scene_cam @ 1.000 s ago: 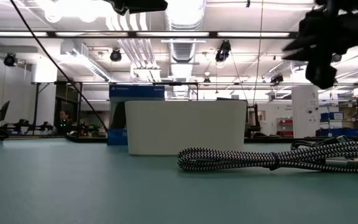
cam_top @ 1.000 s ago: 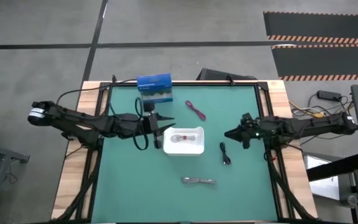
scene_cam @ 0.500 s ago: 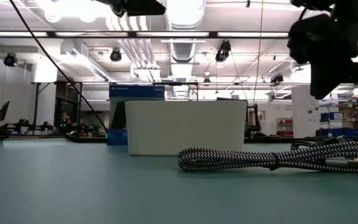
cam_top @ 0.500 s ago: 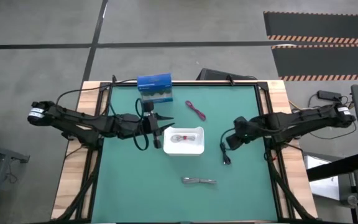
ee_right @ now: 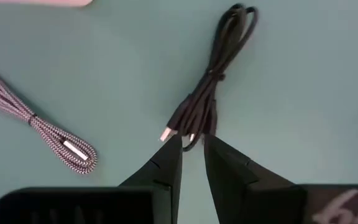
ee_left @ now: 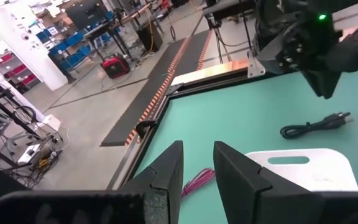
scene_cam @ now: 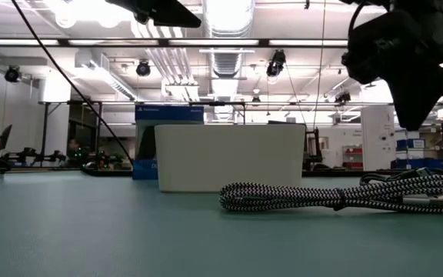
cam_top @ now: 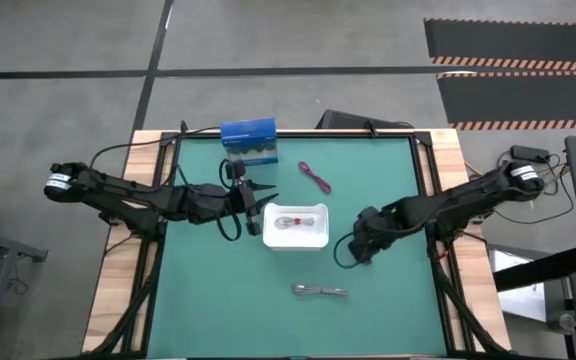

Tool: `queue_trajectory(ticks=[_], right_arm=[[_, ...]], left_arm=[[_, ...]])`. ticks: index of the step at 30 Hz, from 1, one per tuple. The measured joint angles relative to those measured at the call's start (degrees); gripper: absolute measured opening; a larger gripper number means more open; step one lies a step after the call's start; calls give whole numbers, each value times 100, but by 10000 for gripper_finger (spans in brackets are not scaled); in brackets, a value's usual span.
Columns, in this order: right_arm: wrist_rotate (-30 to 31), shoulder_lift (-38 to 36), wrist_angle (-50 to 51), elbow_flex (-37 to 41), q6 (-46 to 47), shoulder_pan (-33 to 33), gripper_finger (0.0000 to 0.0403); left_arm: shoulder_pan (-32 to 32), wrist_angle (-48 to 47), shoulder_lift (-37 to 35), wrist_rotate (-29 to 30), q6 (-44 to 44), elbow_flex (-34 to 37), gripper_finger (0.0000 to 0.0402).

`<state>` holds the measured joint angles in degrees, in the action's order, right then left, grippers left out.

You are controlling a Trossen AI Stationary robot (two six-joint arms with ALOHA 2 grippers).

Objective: Pick and place USB-C Cables
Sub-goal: Put the black charger cable into the white bin

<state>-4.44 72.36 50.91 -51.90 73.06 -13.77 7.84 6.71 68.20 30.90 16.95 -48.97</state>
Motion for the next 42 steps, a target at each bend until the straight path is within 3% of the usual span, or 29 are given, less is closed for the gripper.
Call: queue_trajectory(ticks=[10,17,25,42], right_arm=[[-11,959,50,-465,-154,-38,71],[62,1151,119,-486,-191,-36,141],[487,1312,100,-434,-164,-23,208],[858,1954,34,-385,-249,-20,215]], left_arm=[[0,-41,0,258,47,0,73],[-1,-228,-11,711,155,0,73],[-1,-319,-22,762,170,0,73],[-1,-327,-55,855,177,0,73]])
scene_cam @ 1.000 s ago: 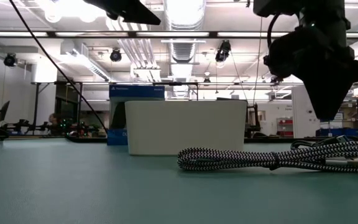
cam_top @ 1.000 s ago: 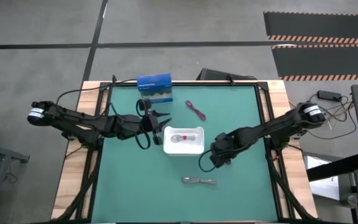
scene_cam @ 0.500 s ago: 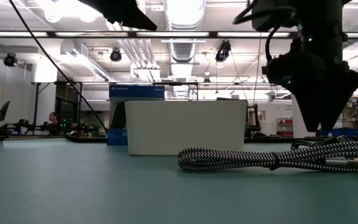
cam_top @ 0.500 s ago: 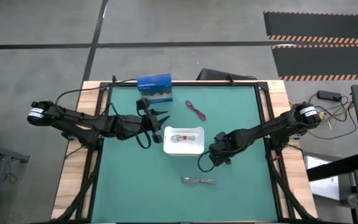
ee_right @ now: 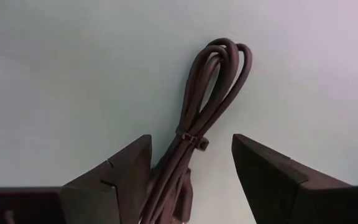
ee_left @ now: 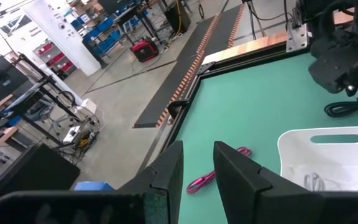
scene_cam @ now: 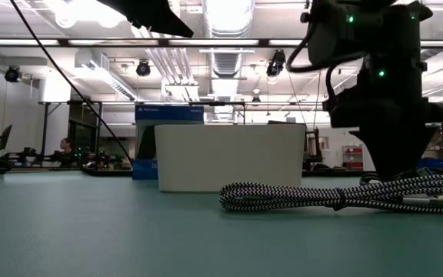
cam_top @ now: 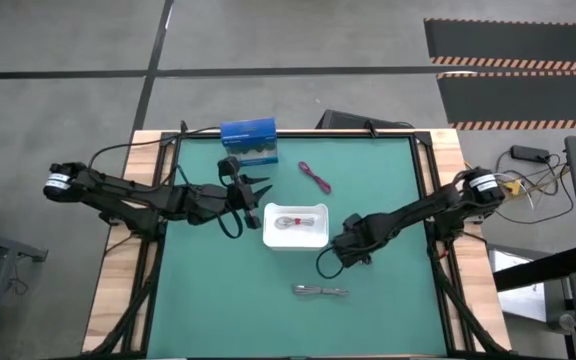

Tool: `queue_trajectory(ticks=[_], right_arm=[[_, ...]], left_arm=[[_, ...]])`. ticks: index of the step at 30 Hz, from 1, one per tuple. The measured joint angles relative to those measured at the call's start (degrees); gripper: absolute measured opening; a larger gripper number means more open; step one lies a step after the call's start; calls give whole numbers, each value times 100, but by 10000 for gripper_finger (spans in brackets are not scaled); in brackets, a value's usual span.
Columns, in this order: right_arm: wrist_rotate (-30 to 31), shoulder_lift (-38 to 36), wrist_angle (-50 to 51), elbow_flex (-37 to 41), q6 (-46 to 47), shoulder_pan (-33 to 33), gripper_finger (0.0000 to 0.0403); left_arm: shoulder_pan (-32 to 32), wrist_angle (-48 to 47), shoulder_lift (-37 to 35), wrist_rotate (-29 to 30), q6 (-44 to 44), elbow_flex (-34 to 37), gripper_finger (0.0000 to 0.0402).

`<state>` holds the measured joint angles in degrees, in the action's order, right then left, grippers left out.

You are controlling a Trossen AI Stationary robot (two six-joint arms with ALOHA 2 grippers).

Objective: Pick and place USB-C Cables
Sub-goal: Put the black charger cable into the white bin

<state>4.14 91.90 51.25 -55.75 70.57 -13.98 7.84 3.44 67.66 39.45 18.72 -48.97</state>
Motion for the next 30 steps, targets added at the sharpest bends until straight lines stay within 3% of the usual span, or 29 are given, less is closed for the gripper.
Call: queue_trajectory(ticks=[11,30], right_arm=[[14,158,-73,4,-77,0,198],[-7,177,-125,11,146,0,47]], left_arm=[[0,0,0,-3,0,0,73],[2,0,0,-7,-2,-2,73]])
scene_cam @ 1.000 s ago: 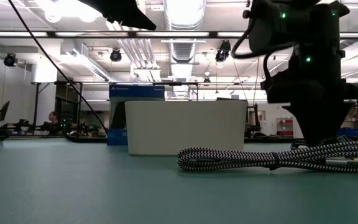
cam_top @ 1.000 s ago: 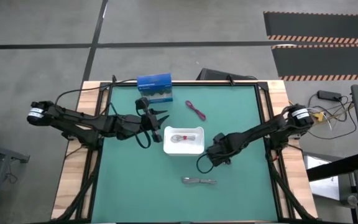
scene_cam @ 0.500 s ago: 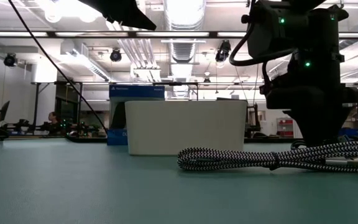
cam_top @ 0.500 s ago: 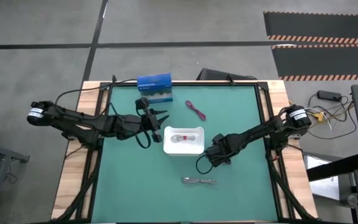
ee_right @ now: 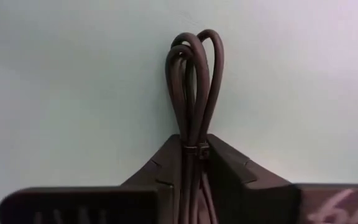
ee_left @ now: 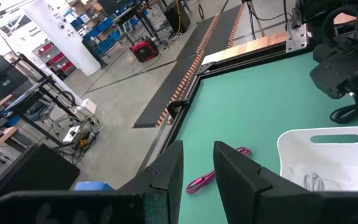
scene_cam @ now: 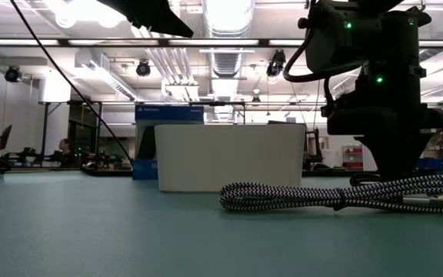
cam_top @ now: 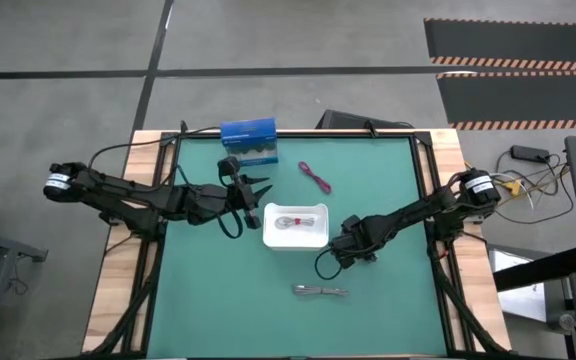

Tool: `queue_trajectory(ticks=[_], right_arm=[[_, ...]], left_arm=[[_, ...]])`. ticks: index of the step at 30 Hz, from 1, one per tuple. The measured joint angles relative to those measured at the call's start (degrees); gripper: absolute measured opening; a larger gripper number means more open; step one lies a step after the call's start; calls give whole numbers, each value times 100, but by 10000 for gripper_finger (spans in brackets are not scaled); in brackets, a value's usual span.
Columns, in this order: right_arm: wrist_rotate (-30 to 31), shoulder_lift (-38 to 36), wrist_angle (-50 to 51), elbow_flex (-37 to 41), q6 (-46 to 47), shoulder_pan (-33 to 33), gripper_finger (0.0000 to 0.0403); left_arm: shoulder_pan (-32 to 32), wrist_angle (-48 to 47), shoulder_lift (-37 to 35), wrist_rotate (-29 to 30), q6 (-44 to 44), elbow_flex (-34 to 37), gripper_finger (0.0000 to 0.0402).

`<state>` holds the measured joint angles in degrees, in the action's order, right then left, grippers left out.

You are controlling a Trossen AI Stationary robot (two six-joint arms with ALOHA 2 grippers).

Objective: Pick and place USB-C Cables
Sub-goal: Put the black charger cable into the white bin

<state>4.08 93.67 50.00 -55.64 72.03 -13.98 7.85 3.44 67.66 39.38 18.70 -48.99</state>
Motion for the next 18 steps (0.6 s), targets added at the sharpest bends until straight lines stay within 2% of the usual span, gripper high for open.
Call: queue_trajectory(ticks=[13,18], right_arm=[[81,-440,330,11,-185,2,40],[465,-856,479,11,-232,-2,39]], left_arm=[[3,2,0,-4,-24,0,73],[14,-30,-40,-7,-24,0,73]])
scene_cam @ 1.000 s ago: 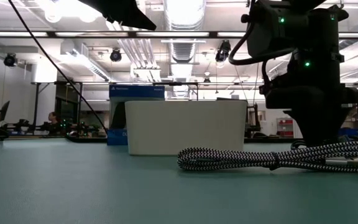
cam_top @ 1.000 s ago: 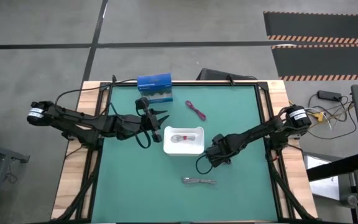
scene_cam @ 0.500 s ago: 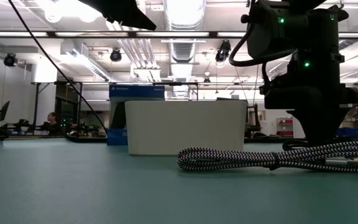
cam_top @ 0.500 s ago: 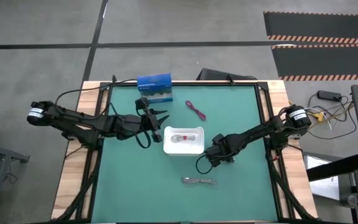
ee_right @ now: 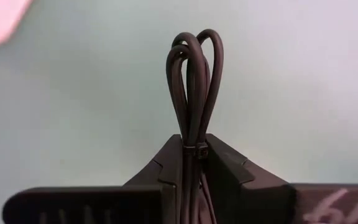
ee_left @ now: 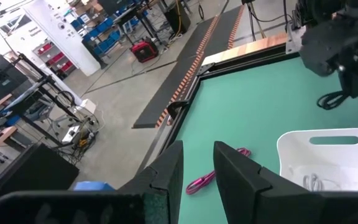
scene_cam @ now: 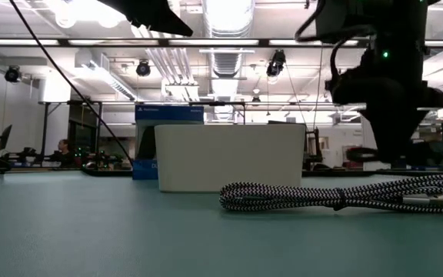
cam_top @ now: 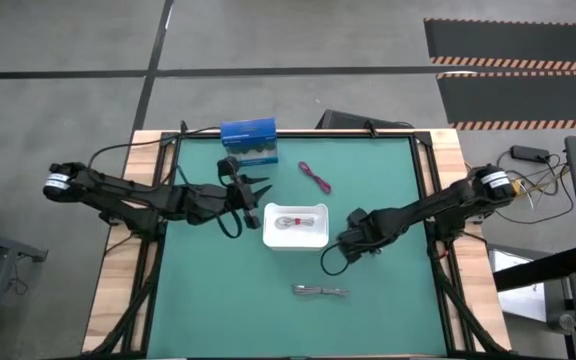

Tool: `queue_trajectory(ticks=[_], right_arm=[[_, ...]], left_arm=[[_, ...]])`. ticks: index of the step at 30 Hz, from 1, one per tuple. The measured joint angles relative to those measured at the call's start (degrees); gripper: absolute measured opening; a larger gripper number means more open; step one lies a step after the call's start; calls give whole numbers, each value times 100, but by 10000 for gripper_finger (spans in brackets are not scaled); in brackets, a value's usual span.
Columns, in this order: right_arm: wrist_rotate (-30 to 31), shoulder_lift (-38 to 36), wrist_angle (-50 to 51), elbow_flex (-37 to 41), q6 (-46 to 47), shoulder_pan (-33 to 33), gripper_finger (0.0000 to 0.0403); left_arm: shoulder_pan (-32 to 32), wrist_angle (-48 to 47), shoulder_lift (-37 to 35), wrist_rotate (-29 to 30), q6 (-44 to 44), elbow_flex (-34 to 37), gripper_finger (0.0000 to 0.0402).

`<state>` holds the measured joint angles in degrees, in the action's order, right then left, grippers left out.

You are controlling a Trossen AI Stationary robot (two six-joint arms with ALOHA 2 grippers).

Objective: Pick and place USB-C Cables
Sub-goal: Put the black charger cable into the white bin

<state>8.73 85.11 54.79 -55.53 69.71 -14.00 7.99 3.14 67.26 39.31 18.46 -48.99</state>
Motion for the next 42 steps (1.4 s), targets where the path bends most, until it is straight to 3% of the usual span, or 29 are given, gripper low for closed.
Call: queue_trajectory(ticks=[13,21,30,42], right_arm=[[1317,-1309,-37,-2,-525,0,42],[1832,-1702,-770,-84,-1439,2,43],[1805,-1426,-638,-1089,-2205,43,43],[1175,-513,-221,-2726,-3031,244,43]], left_arm=[[128,-706,-588,-13,-516,28,73],[210,-695,-1019,-9,-880,358,73],[221,-683,-1197,7,-1071,534,73],[219,-674,-1195,4,-1062,553,73]])
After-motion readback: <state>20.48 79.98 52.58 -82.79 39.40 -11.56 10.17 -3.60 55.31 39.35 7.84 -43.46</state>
